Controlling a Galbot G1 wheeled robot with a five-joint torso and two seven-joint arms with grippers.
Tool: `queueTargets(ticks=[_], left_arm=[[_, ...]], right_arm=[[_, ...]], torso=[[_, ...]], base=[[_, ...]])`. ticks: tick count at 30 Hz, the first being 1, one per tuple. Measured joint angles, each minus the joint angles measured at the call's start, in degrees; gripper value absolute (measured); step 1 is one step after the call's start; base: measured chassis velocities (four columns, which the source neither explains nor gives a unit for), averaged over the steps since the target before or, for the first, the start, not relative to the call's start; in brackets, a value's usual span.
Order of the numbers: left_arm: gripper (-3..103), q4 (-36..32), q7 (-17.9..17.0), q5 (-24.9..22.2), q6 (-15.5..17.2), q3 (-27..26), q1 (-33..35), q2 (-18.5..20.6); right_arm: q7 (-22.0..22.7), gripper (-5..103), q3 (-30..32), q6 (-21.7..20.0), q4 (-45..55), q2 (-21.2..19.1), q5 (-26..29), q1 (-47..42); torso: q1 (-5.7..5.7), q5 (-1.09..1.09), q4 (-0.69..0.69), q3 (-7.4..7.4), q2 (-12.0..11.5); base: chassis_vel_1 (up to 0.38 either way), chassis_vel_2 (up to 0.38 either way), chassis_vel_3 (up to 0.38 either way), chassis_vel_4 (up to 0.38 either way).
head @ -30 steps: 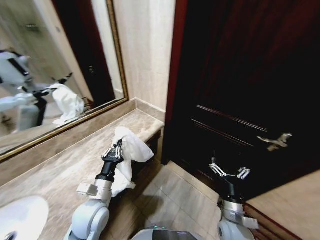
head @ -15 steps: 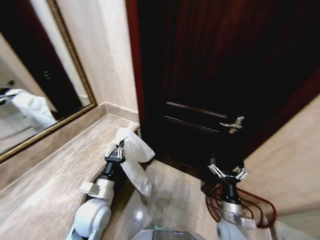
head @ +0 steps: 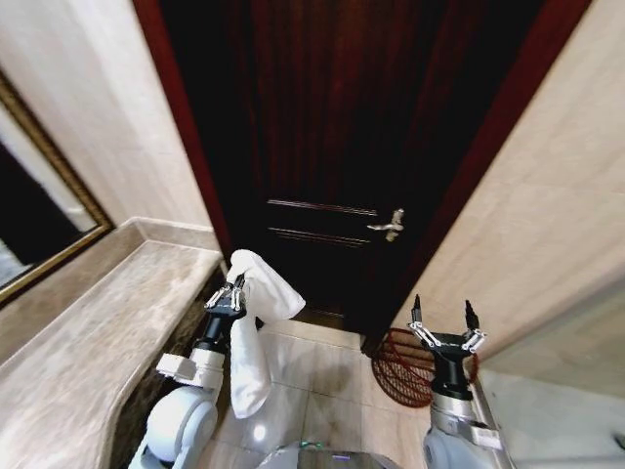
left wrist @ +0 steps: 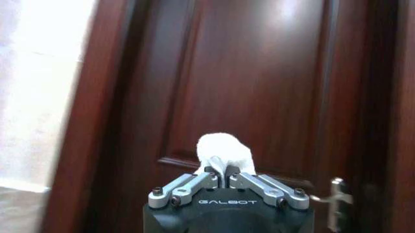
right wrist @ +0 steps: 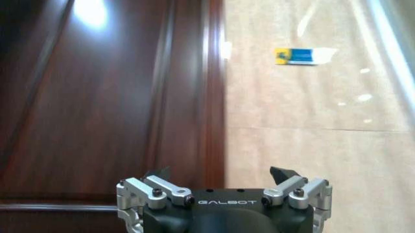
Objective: Discard the used towel into the hamper.
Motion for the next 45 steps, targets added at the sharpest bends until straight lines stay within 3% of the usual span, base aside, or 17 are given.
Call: queueTargets(ticks=[45], left_arm=[[4,-0.6,-0.1,-1.6,0.0,-0.2,-0.3,0.5]], right_arm=[[1.2,100,-0.2,-0.1,-0.3,0.2,-1.1,-0.5]], torso=[[0.00,-0.01,0.01,0.00,0.0]], base=[[-0.122,-0.127,-0.125,-0.122]])
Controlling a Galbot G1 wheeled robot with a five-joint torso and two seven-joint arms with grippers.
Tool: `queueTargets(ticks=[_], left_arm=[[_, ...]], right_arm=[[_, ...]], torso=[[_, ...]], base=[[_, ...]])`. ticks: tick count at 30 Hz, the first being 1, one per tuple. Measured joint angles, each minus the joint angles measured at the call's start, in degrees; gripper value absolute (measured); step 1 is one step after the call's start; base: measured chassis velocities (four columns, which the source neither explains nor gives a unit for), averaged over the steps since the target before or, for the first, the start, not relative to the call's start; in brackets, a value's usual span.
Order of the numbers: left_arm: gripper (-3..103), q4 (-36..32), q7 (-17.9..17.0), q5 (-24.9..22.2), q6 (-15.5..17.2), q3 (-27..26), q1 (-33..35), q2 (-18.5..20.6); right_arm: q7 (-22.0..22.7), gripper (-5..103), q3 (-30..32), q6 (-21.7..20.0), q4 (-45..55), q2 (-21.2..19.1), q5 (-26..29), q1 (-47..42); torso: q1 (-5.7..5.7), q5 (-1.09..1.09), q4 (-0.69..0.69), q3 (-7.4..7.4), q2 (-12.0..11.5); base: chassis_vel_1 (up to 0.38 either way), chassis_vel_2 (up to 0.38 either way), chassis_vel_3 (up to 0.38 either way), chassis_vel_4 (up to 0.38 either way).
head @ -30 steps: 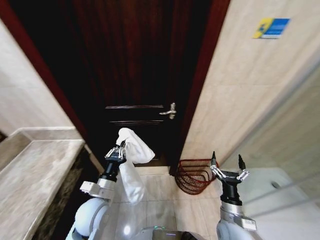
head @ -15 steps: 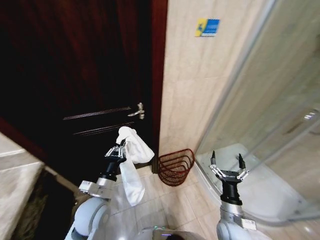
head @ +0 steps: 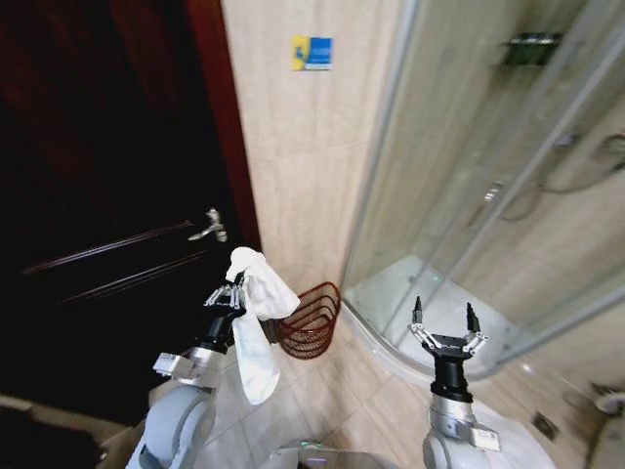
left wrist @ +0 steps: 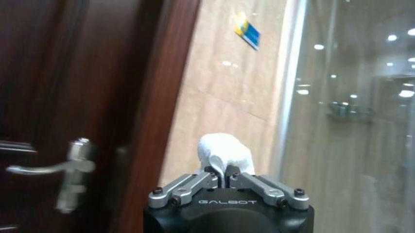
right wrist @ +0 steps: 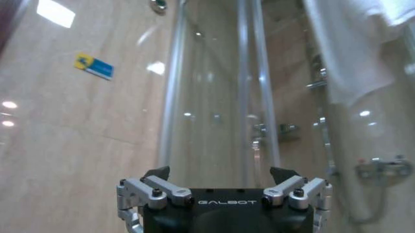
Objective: Discard the used towel into the hamper.
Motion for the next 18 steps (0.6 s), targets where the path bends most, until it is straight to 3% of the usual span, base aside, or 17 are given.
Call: queueTargets(ticks=[14,18], left_arm=[[4,1.6,-0.1,0.5,0.2,0.0,-0.5,0.1],[4,3.2,2.2,-0.4,-1.0,0.1,-0.9,0.6]], right_arm=[[0.0,100,-0.1,0.2,-0.5,0.1,0.0,0.0],[-0.1,100,-0.2,0.3,-0.7,0.1,-0.1,-0.1]], torso=[[0.00,0.00,-0.01,0.00,0.0],[0.00,0.00,-0.01,0.00,0.0]], base=[[-0.123,-0.123,-0.114,-0.131],[-0.119,-0.110,-0.129,-0.134]])
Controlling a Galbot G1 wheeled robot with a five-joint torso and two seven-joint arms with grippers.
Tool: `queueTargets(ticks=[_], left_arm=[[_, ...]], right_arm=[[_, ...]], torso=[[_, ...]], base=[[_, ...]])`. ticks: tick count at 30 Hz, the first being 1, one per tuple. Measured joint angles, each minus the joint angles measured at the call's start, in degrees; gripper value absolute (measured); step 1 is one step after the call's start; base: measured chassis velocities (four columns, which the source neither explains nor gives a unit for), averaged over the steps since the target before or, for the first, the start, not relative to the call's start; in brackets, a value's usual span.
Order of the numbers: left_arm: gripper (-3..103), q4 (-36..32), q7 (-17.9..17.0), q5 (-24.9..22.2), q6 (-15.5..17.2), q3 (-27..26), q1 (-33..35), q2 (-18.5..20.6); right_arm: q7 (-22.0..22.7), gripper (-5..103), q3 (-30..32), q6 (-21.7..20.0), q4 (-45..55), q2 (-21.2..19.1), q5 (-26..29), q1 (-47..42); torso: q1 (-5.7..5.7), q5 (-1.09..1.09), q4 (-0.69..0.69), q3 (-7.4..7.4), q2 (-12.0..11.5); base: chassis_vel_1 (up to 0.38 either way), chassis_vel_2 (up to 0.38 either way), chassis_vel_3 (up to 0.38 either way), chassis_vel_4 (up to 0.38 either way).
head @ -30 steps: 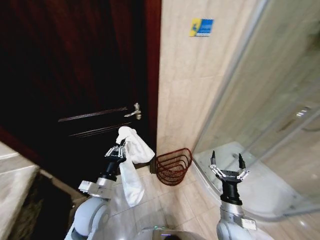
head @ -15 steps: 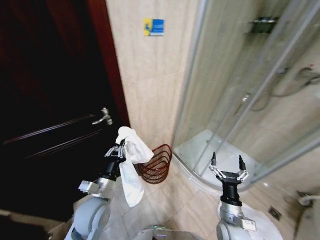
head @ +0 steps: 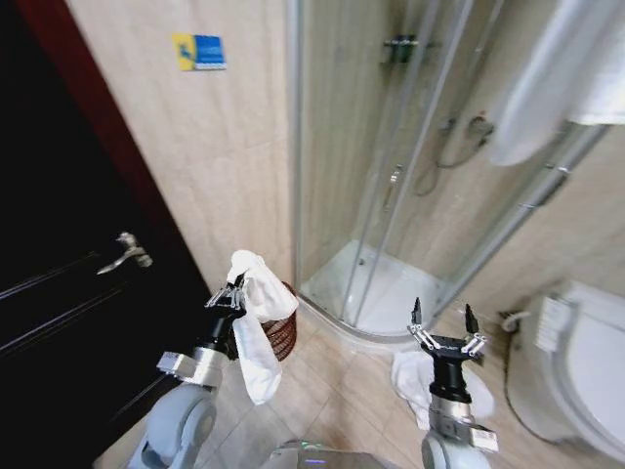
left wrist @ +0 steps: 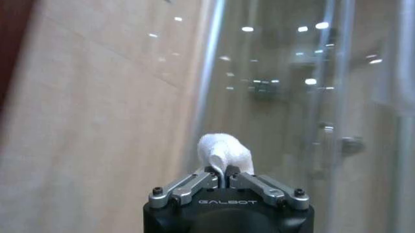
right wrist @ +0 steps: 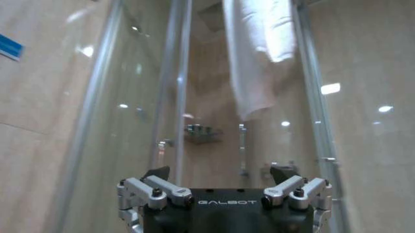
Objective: Discard the used towel into the hamper.
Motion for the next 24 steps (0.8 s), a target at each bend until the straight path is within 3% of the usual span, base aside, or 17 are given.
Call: queueTargets(ticks=[11,20,24], left_arm=[[4,3.0,5.5,-0.2,-4.8,0.8,-0.9,0.4],[4,2.9,4.9,-0.1,-5.2,0.6,-0.7,0.5],[4,3.0,1.7,0.9,-3.7,0.9,-0.9,0.3]], right_arm=[[0.0,100,0.4,1.1,-0.5,0.0,0.2,-0.8],[0.0,100,0.8,1.1,-0.6,0.0,0.9,-0.4],[0.0,100,0.8,1.1,-0.4,0.0,0.9,-0.3]], torso=[[0.00,0.00,0.01,0.00,0.0],[0.00,0.00,0.01,0.00,0.0],[0.00,0.00,0.01,0.00,0.0]], base=[[-0.059,-0.060,-0.061,-0.063],[0.000,0.000,0.000,0.000],[0.000,0.000,0.000,0.000]])
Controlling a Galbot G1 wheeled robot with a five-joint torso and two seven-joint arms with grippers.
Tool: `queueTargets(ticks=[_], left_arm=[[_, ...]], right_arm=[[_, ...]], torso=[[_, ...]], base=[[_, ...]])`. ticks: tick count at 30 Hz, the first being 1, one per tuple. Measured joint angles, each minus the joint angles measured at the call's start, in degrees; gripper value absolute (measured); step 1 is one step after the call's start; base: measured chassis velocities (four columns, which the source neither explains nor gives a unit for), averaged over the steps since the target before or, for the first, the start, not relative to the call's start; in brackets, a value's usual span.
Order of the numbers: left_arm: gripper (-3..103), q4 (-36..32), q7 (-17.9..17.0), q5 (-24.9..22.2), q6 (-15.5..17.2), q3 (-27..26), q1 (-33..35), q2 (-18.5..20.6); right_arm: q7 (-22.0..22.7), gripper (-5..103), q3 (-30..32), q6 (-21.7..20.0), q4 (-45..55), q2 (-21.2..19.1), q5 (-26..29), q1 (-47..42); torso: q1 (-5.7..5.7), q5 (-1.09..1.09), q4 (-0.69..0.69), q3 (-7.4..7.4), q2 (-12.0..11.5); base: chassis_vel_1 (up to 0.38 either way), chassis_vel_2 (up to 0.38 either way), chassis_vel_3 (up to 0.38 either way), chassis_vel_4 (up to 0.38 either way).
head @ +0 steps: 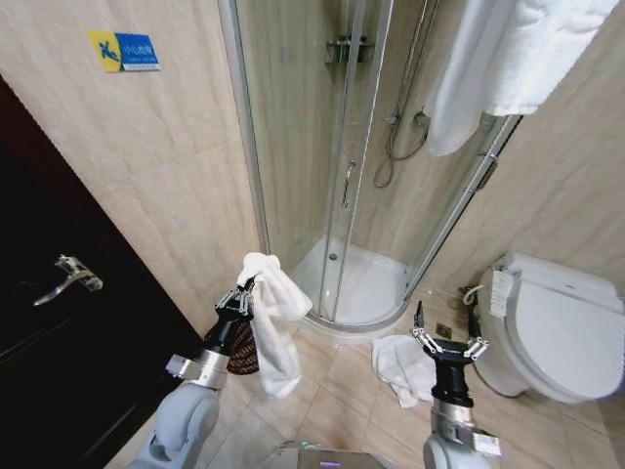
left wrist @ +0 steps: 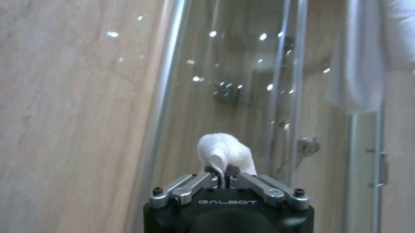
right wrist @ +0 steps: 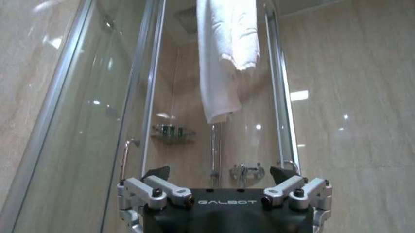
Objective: Discard the used towel into the hamper.
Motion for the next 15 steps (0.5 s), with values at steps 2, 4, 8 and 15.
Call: queueTargets(ticks=[2,4,8,15], left_arm=[[4,0.4,-1.7,0.2,1.1,0.3,-0.4,0.0],[4,0.6,-2.0,0.2,1.3,0.4,-0.6,0.0],[4,1.8,-2.5,-0.8,2.5,0.9,-3.1,0.9],[4,4.6,-3.4,-3.8,3.6,2.1,-6.6,3.2]], right_arm=[[0.0,100,0.1,0.0,0.2,0.0,0.1,-0.2],[0.0,100,0.1,0.0,0.4,0.0,0.1,-0.4],[0.0,100,0.2,-0.4,1.3,0.0,0.1,-0.9],[0.7,100,0.9,-1.3,2.4,-0.3,-0.6,-0.9]], torso=[[0.00,0.00,0.00,0.00,0.0],[0.00,0.00,0.00,0.00,0.0],[0.00,0.00,-0.01,0.00,0.0],[0.00,0.00,-0.01,0.00,0.0]], base=[[0.000,0.000,0.000,0.000],[0.000,0.000,0.000,0.000],[0.000,0.000,0.000,0.000],[0.000,0.000,0.000,0.000]])
